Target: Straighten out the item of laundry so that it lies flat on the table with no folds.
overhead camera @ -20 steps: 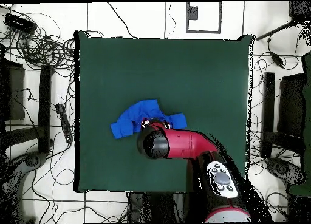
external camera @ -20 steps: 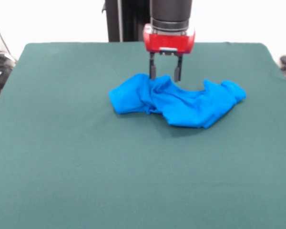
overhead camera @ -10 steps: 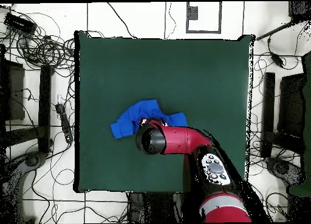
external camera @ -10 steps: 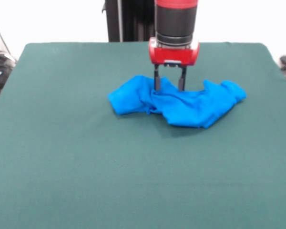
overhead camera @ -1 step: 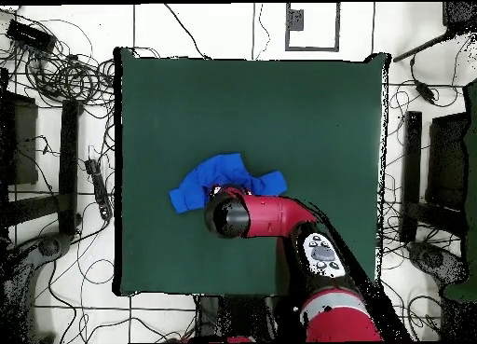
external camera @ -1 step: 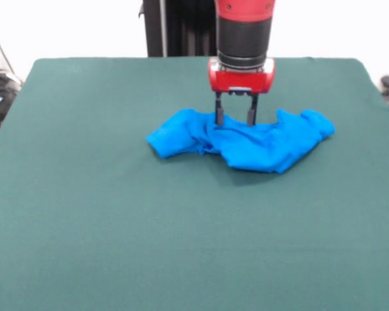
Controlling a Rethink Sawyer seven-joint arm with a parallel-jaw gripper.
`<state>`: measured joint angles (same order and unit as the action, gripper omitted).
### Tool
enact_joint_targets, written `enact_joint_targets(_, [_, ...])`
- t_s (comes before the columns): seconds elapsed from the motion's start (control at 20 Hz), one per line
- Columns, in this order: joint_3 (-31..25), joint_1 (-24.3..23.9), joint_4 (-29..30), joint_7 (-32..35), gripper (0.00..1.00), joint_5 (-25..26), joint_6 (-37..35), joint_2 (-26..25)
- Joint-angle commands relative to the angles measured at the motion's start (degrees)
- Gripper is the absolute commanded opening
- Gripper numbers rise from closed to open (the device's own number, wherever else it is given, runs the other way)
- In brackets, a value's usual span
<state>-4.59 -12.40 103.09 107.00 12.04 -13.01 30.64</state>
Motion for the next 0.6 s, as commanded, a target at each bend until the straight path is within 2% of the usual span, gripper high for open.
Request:
enact_joint_targets(0.05, [-3.0,3.2,-1.8,7.3,1.00,-1.0,0.9,-3.6])
enact_joint_targets(0.6, [-1.9,4.0,-3.1,8.1,1.00,-1.9,1.2,-4.2])
